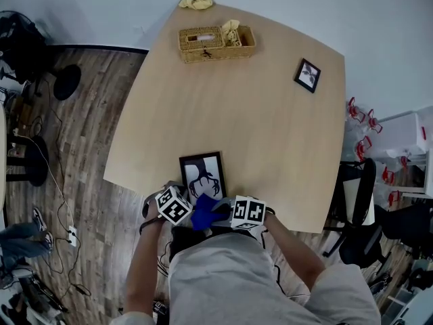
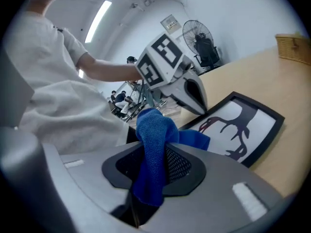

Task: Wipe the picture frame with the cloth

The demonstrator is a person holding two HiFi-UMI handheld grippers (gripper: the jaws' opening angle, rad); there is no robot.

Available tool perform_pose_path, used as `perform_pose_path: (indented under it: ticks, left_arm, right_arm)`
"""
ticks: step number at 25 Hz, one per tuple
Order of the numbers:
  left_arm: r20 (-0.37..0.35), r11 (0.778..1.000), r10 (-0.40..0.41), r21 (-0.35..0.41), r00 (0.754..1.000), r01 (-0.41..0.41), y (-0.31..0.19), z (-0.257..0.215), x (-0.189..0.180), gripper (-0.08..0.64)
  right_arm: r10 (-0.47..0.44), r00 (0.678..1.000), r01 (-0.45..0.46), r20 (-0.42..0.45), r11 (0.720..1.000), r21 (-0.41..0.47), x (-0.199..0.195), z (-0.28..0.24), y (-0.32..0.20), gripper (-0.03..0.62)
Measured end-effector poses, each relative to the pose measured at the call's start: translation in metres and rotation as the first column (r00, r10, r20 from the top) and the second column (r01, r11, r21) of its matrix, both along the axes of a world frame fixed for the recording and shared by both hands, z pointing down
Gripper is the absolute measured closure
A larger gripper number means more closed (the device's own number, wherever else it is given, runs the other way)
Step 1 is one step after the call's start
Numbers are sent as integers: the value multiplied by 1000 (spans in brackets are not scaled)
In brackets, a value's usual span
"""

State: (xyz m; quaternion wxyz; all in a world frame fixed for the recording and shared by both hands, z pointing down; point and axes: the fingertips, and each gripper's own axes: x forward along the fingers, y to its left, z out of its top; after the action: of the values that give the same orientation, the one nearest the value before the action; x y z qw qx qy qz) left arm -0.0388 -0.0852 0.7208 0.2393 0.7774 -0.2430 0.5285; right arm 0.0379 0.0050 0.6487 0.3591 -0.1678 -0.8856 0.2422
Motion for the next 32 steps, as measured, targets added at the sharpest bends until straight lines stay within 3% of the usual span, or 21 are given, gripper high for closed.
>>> perform_pose_path:
  ticks: [4,9,14,25,32]
  left_arm:
    - [10,1000,8,11,1000,-8,0,0,1,506]
    - [8,1000,-2,16,1000,2,1,0,1,506]
    - [-5,1000,-16,25,1000,16,1,0,0,506]
    - [-22,999,-42,22,999,42,0,-1,0,506]
    - [-71,995,-93,36,993,96,-13,-1,11,506]
  right_arm:
    - [148,984,-135,-98,983,125,-12,38,-50,495]
    - [155,974,-91,-163,935,343,-20,59,-64,486]
    - [232,960,-133,-155,870,475,-20,61,-87,469]
    - [396,912,-252,-106,746,617,-36,58,-187,488]
    - [428,898,-267,-100,714,648,-42,54,-222,492]
